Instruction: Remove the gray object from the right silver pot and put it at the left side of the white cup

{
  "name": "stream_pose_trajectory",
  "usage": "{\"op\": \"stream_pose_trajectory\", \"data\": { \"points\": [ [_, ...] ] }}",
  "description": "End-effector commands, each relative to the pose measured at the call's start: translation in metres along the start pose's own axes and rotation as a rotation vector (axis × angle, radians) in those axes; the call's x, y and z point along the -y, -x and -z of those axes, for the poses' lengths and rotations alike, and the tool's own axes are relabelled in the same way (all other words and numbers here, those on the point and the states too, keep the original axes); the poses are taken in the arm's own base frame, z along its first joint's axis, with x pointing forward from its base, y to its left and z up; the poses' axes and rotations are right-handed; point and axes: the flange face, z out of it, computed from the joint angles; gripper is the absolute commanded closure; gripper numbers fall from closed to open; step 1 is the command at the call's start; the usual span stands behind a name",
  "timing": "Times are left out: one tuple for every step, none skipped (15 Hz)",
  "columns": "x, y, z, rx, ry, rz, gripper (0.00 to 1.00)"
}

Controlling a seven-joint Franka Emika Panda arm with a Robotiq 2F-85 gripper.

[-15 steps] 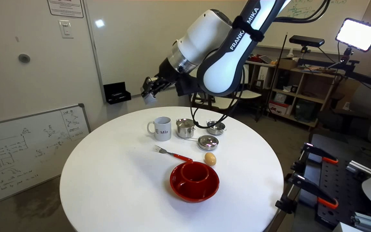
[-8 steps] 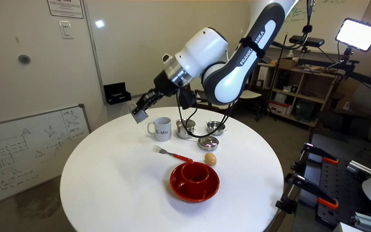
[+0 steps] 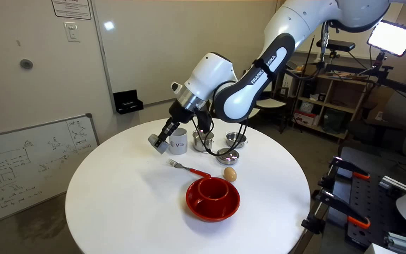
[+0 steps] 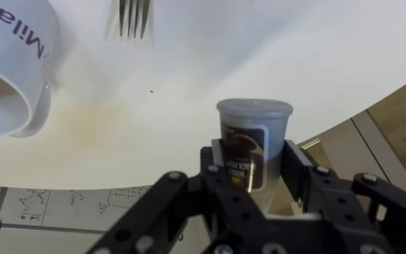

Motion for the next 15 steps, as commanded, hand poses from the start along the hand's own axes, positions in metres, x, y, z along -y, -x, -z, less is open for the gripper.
{"op": "stream_pose_trajectory", "data": {
  "points": [
    [-0.009,-0.02,-0.023,0.027,-0.021,0.086,0.83],
    [-0.01,-0.024,-0.028,0.033,-0.027,0.107,0.83],
    [-0.013,-0.028,-0.032,0.02,-0.04,0.12,0.83],
    [-0.015,-0.032,-0.035,-0.001,-0.055,0.126,0.83],
    [-0.017,-0.036,-0.037,-0.028,-0.07,0.125,0.83],
    [-0.02,-0.04,-0.04,-0.056,-0.081,0.117,0.83],
    [-0.022,-0.044,-0.042,-0.086,-0.097,0.104,0.83],
    [-0.02,-0.046,-0.047,-0.104,-0.105,0.1,0.83],
    [-0.023,-0.046,-0.052,-0.119,-0.126,0.081,0.83],
    [-0.026,-0.046,-0.056,-0.124,-0.142,0.074,0.83],
    [-0.028,-0.046,-0.059,-0.121,-0.162,0.068,0.83],
    [-0.024,-0.041,-0.048,-0.089,-0.127,0.076,0.58],
    [-0.025,-0.041,-0.052,-0.096,-0.139,0.075,0.58],
    [-0.025,-0.041,-0.054,-0.1,-0.143,0.073,0.58],
    [-0.025,-0.041,-0.055,-0.103,-0.146,0.071,0.58]
  ]
}}
